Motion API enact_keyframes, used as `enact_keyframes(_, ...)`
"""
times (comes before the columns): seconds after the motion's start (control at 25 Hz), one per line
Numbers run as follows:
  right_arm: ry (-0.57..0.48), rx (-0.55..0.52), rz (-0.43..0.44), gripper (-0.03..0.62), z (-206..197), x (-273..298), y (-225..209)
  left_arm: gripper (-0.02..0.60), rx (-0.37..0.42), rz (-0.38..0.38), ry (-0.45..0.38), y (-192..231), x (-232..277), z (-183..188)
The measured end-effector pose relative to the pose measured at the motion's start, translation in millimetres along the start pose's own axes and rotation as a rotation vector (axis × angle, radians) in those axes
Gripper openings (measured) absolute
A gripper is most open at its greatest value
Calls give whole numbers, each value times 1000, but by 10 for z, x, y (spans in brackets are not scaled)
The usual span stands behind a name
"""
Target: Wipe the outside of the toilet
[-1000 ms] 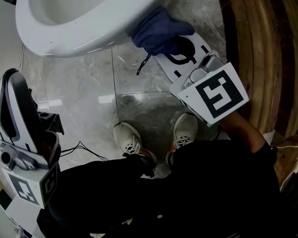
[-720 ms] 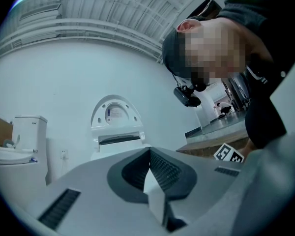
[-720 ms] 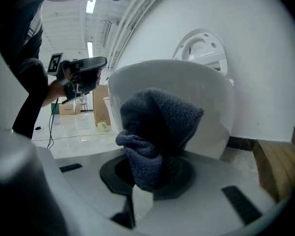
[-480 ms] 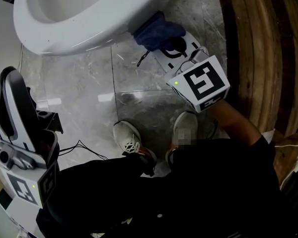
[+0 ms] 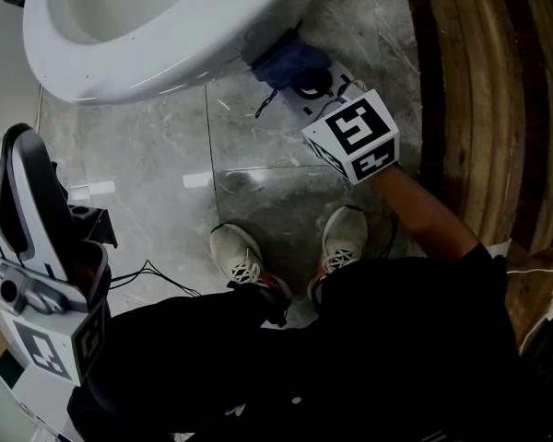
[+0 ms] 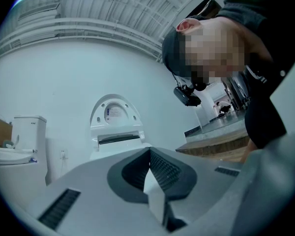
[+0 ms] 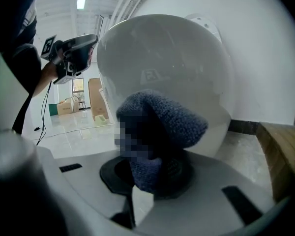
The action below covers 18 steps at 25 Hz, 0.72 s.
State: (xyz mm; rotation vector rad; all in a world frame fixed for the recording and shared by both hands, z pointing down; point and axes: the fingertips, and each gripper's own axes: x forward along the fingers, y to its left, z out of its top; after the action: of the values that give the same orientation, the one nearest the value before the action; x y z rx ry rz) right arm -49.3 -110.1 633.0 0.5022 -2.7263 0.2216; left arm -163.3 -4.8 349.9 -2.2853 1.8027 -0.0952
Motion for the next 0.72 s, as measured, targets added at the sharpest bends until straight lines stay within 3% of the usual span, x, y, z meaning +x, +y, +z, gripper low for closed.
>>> enact_keyframes(0.72,171,32,4,43,-833,482,-107,11,5,-12,3,-28,30,18)
